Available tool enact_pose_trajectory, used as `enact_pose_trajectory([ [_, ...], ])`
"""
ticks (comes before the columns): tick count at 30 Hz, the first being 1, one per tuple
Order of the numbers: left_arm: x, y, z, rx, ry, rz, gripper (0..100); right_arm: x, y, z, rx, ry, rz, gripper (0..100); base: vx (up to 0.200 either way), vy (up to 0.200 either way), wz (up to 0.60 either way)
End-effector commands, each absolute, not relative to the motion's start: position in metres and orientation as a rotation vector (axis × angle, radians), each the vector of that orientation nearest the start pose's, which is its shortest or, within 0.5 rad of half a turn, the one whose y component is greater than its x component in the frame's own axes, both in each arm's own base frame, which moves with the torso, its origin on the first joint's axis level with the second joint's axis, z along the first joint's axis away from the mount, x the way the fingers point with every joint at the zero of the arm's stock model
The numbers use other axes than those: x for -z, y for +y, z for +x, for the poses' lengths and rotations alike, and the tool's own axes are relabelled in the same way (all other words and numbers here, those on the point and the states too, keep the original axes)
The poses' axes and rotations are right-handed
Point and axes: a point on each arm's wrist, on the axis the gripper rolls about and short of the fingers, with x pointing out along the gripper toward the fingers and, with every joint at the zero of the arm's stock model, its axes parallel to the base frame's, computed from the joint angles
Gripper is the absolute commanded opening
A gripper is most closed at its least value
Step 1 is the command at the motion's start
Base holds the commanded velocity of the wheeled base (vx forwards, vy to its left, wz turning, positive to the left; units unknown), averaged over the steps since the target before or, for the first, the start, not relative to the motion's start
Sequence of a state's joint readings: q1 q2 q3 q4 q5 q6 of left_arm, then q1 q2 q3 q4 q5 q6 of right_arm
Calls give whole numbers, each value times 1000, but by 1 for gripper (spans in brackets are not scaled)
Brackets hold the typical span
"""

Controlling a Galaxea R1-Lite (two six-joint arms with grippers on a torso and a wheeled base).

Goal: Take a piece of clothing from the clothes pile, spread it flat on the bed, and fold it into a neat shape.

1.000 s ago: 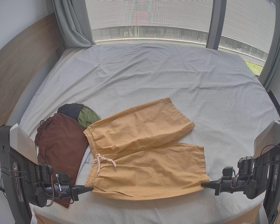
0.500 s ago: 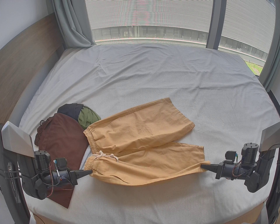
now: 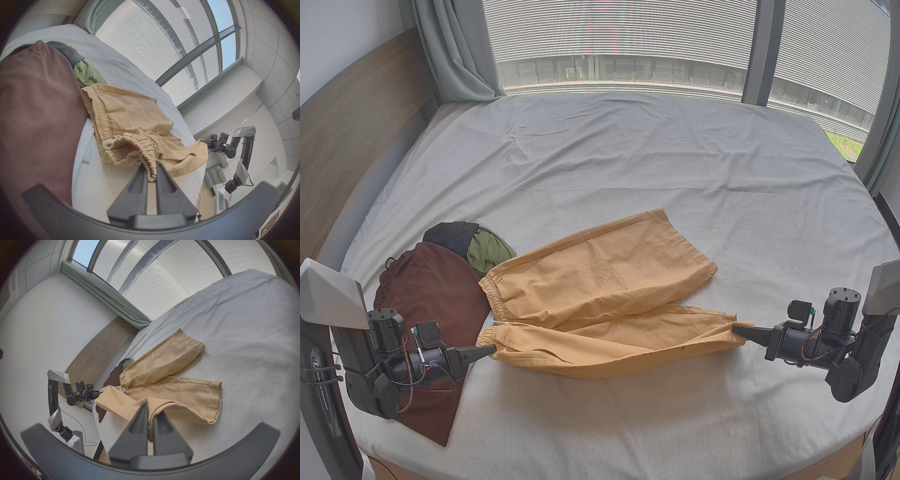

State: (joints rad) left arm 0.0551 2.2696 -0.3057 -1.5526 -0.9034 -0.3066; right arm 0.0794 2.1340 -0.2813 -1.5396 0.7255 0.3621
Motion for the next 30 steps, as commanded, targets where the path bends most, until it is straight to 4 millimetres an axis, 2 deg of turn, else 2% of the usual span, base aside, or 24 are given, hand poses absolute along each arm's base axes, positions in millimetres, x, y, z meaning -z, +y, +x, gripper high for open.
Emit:
enact_pose_trajectory([
  [1,-8,-1,284,778,476,-467,0,-39,37,276,-741,428,435,0,0,0,0],
  [30,-18,10,300,737,424,-506,0,-84,46,267,-802,305,448,0,0,0,0],
])
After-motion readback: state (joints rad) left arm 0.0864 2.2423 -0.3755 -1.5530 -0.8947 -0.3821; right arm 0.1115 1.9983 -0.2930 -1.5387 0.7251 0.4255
